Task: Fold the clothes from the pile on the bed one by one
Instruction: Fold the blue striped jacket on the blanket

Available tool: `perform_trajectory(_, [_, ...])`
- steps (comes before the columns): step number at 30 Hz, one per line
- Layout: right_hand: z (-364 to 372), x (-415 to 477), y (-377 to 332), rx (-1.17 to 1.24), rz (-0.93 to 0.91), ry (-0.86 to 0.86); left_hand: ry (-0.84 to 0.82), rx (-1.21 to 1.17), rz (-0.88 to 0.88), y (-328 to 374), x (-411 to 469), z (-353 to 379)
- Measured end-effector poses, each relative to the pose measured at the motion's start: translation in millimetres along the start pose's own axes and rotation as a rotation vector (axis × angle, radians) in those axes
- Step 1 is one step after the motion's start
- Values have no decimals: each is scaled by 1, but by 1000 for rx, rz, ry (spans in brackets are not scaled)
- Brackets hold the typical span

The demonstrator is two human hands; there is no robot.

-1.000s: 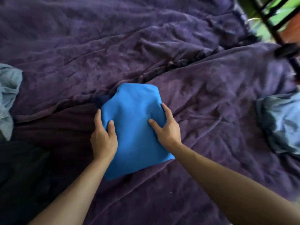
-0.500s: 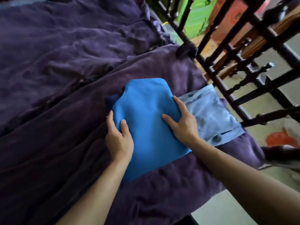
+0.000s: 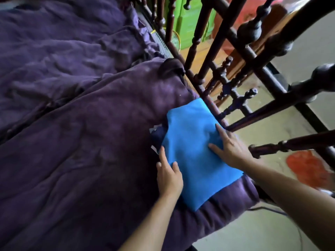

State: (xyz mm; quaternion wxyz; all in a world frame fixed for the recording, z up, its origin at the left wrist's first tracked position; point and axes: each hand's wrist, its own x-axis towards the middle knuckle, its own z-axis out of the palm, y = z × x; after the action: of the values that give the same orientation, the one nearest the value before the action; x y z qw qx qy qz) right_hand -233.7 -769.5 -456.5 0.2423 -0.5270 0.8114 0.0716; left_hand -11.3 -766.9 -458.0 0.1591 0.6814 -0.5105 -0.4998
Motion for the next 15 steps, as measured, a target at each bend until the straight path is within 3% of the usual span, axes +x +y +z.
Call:
perform_trajectory(1, [8,0,0,-42,-7,9,5,81,-7,-6,4,-2])
perform_trajectory(3, [16,-2,-3,-57,-75,220,145,237,114,-11,11,-13])
perform_trajectory(6, [21,-6,-15,-42,-263,470,358,466,513,-7,27,-22])
perform_trajectory(8, [27,-2,-22,-73,-332,427,266,643,643,-4,44,-22])
perform_trajectory(11, [47,10,-20,-127,-295,239,-25,881,529,-19,69,-11])
perform_trajectory(15, [83,22,-7,-164,-274,192,-95,999,461,-46,79,8])
